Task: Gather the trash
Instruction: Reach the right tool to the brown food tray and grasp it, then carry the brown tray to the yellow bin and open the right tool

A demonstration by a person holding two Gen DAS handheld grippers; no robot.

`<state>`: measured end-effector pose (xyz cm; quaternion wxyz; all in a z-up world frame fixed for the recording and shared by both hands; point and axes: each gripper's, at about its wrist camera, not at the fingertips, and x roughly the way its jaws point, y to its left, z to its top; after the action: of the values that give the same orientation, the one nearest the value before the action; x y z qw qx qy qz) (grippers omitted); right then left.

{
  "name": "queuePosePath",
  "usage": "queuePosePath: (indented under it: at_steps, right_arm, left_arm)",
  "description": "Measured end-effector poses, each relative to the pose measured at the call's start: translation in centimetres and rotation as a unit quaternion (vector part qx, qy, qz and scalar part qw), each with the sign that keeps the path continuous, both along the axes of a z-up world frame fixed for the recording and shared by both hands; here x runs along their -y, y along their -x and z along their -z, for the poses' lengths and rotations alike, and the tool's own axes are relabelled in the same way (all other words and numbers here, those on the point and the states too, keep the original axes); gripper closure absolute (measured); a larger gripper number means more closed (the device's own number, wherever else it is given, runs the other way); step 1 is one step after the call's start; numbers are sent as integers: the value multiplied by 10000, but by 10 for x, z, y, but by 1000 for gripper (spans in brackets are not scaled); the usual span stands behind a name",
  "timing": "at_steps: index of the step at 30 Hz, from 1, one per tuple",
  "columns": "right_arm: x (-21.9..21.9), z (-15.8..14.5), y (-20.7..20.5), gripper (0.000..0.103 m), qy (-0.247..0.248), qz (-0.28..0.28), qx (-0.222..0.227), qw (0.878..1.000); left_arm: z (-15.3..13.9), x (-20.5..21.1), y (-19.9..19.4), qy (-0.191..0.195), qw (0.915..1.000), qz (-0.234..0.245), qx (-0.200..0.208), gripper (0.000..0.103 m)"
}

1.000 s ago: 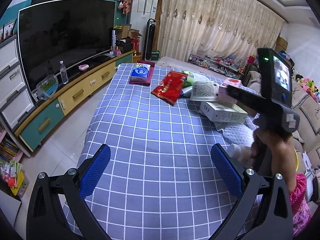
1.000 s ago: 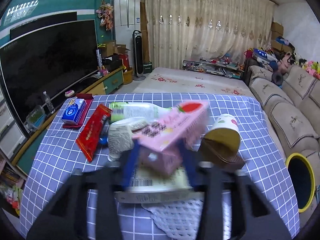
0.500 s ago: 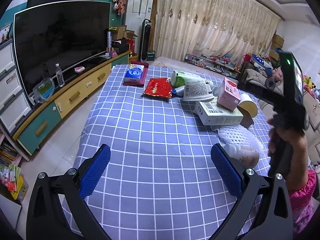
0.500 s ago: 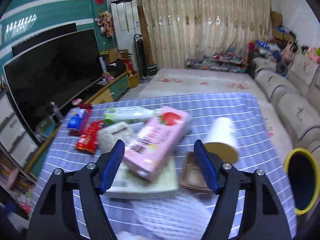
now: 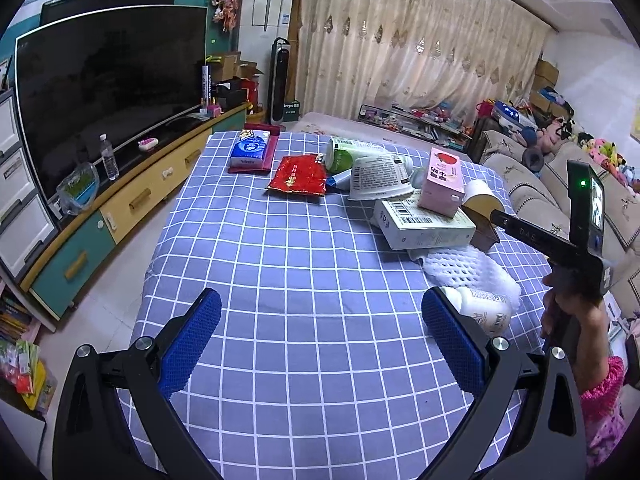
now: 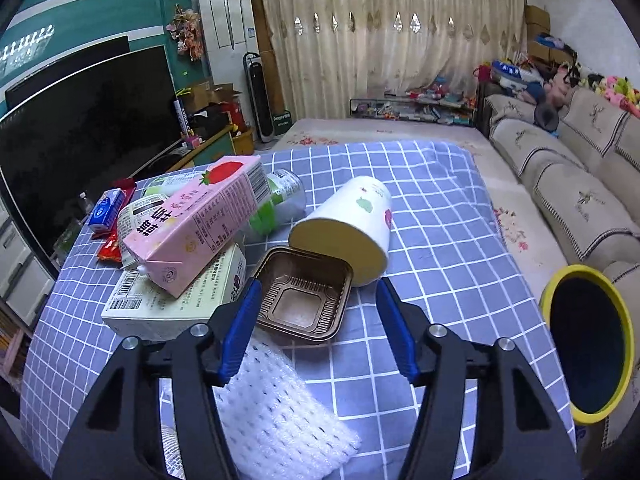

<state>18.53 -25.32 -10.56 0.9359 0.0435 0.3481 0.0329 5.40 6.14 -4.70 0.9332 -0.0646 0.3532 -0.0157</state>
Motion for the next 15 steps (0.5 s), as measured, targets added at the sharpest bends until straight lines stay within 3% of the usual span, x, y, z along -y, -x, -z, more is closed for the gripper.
queuePosePath:
  at_steps: [4, 10, 12, 15]
  right_arm:
    - [-1, 2, -4, 41, -186, -17, -150, 9997]
    - [1, 5, -24, 40, -137, 412, -383, 9983]
    - [5, 10, -28, 52, -163, 490, -500, 9974]
    - [10, 23, -37, 55, -410, 455, -874, 9943]
  left_arm:
    - [2, 0, -2, 55, 10000, -12, -22, 4]
    - [7, -2, -4, 94, 9999, 57, -116, 4]
    - [7, -4, -4, 99, 9999, 53, -111, 4]
    - [9, -5, -6, 126, 9998, 32, -138, 4]
